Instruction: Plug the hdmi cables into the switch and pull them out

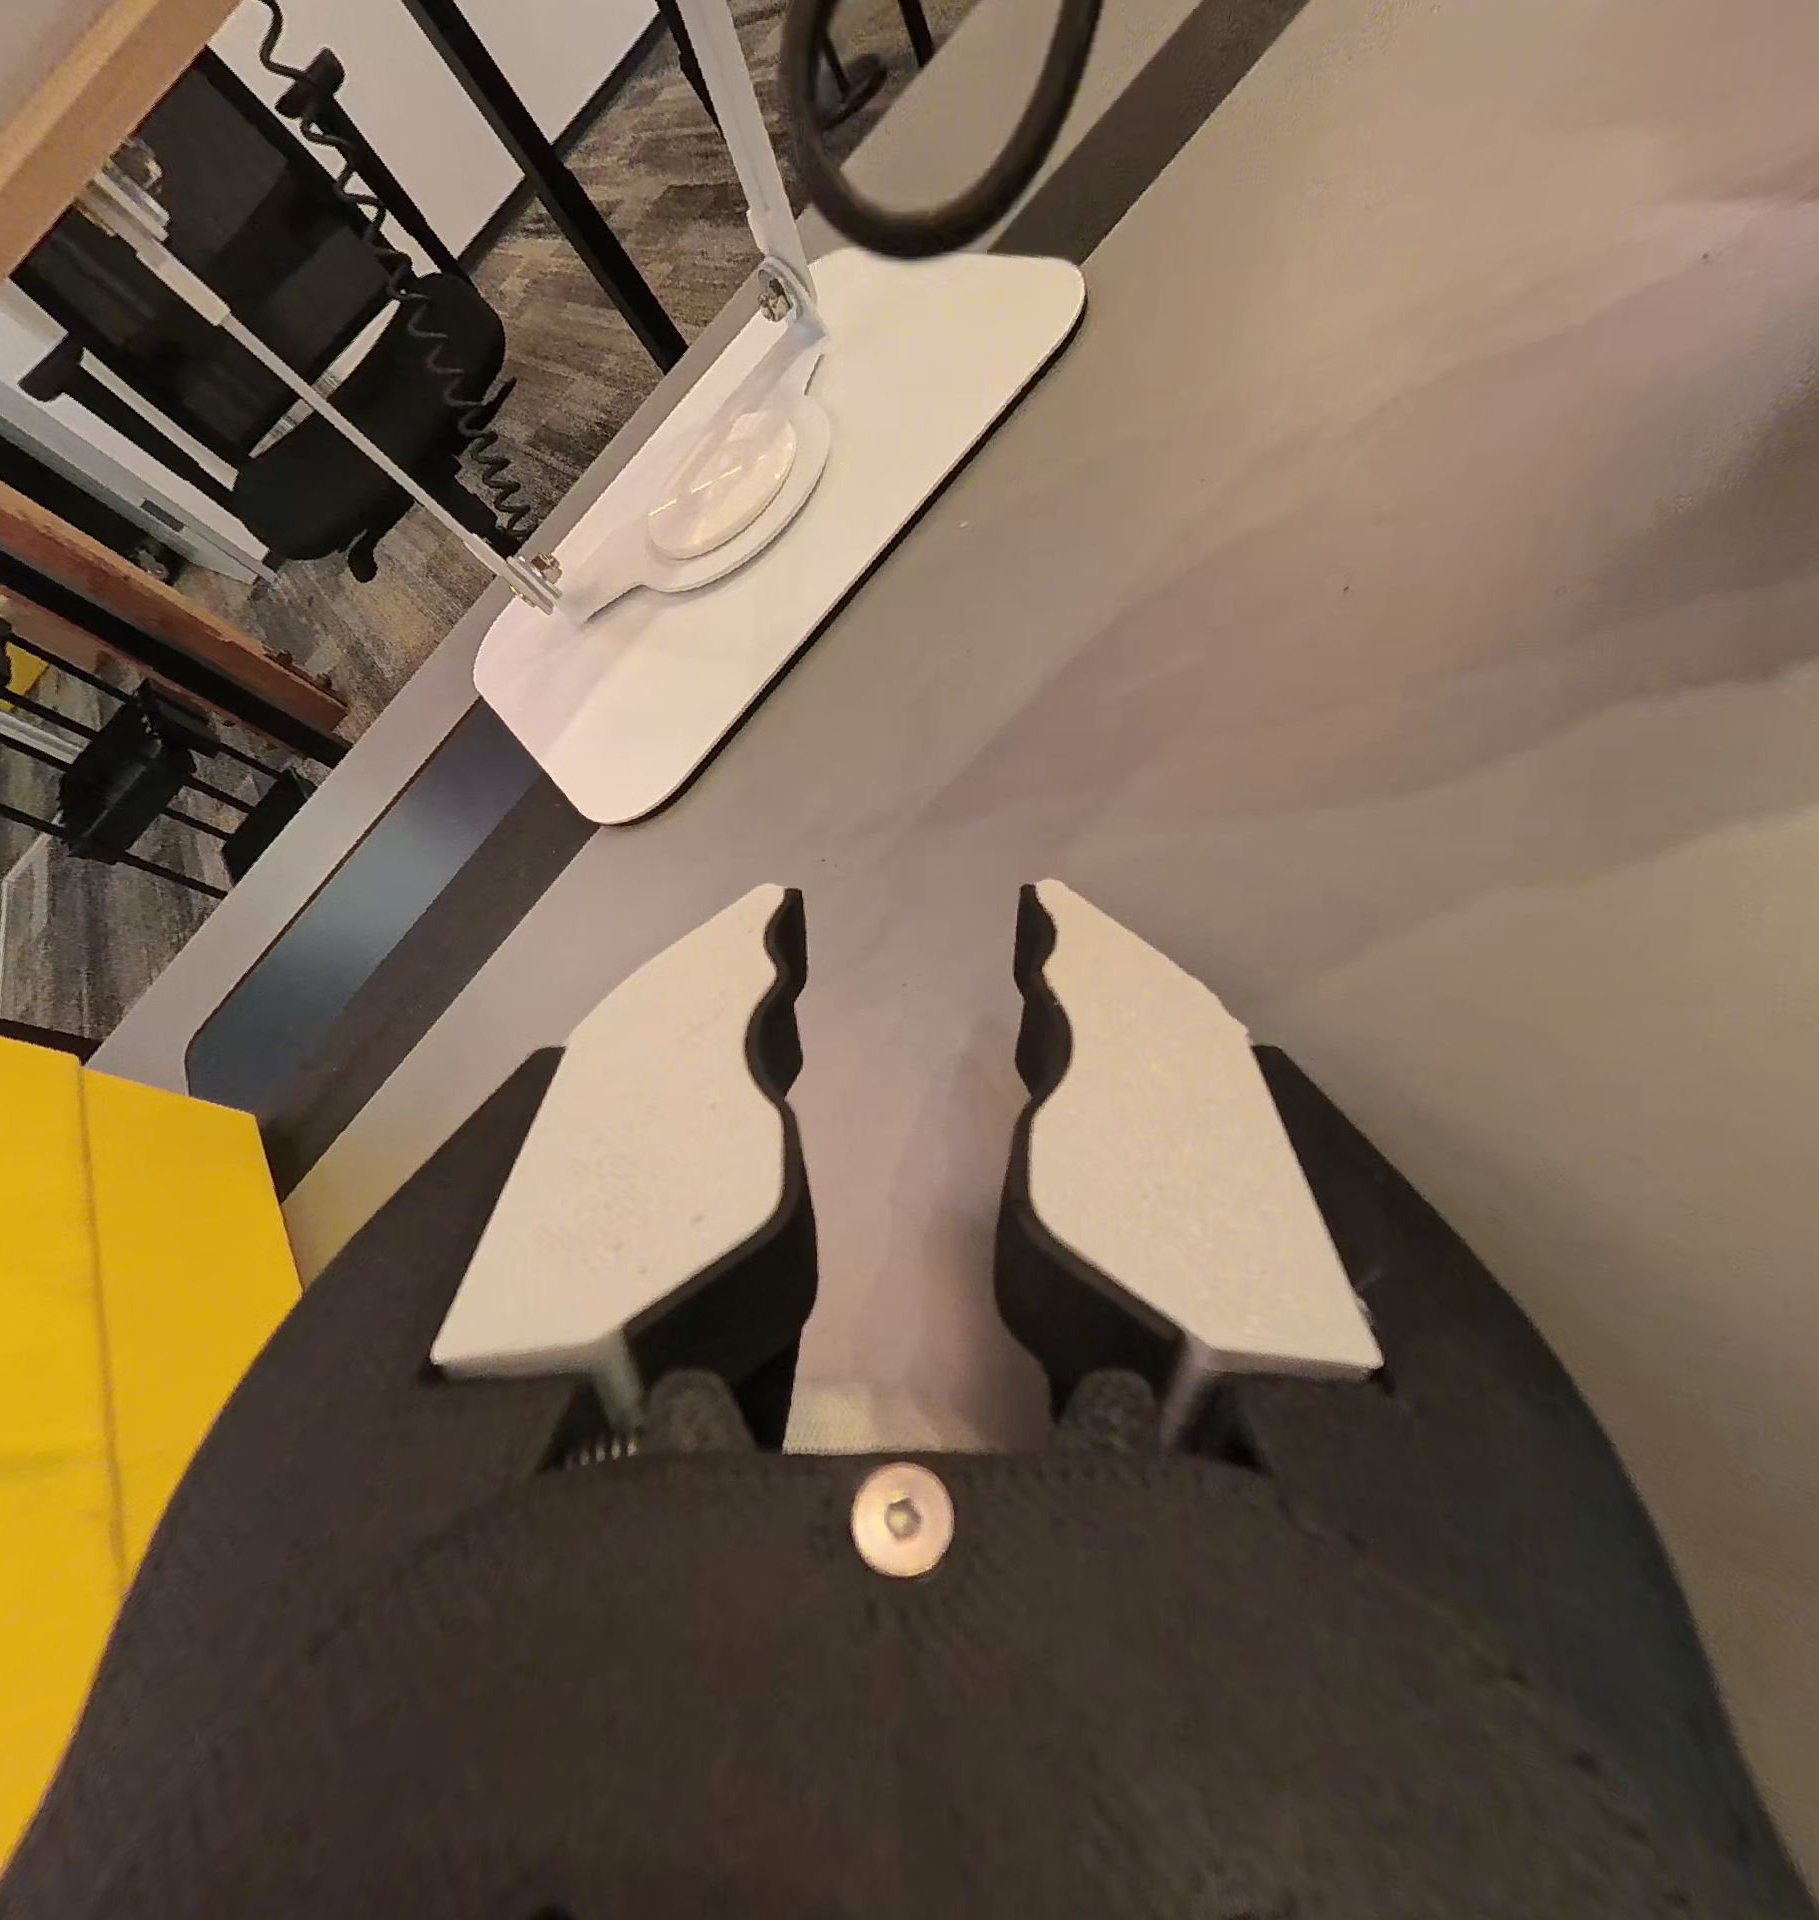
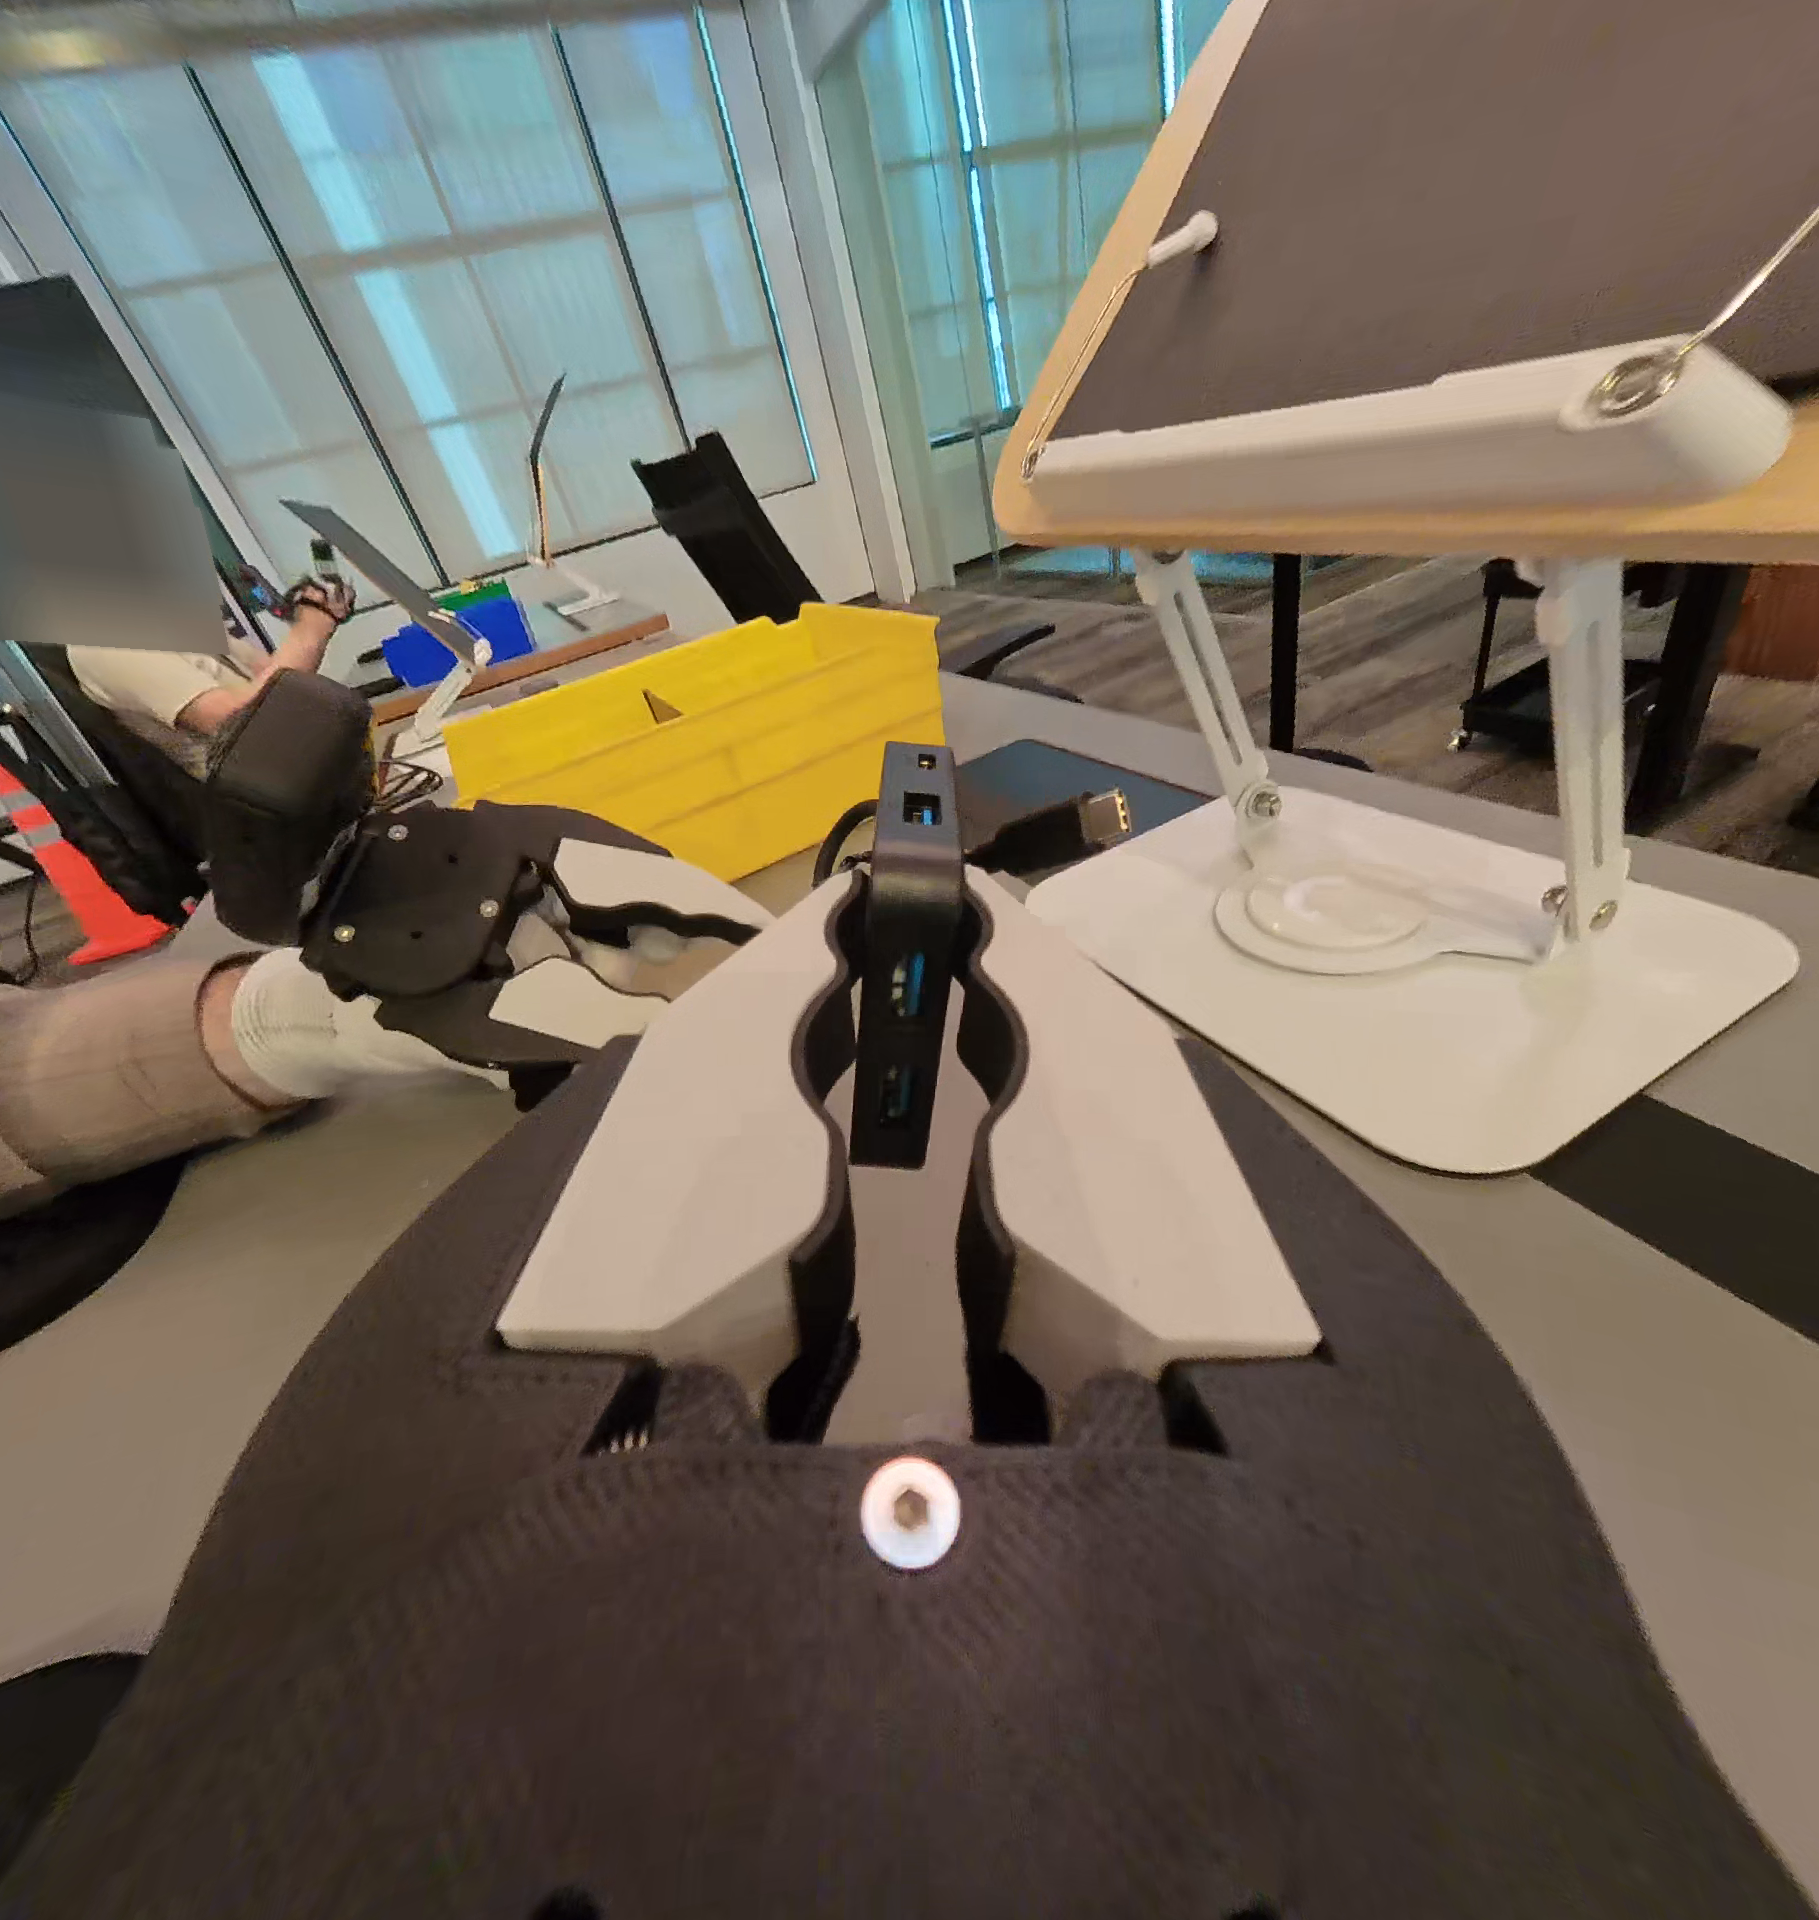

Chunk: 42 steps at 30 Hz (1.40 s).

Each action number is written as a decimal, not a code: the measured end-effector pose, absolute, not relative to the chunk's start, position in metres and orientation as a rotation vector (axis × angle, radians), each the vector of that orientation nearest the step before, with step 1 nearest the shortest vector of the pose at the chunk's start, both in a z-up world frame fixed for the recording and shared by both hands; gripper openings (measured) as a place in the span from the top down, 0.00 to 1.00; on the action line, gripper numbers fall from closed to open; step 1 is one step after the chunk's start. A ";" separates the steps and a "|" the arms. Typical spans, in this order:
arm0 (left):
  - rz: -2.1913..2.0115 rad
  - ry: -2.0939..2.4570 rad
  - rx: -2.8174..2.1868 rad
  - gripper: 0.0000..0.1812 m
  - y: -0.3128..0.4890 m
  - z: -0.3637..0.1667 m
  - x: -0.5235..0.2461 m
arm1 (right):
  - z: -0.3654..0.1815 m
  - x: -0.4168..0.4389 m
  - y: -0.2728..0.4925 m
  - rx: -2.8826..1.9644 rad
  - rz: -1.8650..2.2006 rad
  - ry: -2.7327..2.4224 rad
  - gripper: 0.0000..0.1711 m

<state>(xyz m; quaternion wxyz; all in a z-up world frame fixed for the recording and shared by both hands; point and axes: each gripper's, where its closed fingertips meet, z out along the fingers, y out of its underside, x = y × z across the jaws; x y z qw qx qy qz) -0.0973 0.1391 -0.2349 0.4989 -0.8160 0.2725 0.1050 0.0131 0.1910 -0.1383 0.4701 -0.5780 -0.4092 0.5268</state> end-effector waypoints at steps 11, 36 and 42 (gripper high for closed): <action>0.241 0.683 -2.002 0.77 0.139 -0.240 -0.095 | -0.140 0.013 0.193 -1.420 1.277 -0.997 0.94; 0.256 0.748 -2.034 0.75 0.140 -0.249 -0.092 | -0.081 0.336 0.308 -2.016 0.564 -1.045 0.93; 0.278 0.748 -2.028 0.76 0.140 -0.249 -0.093 | -0.148 0.330 0.300 -2.206 0.579 -1.343 0.93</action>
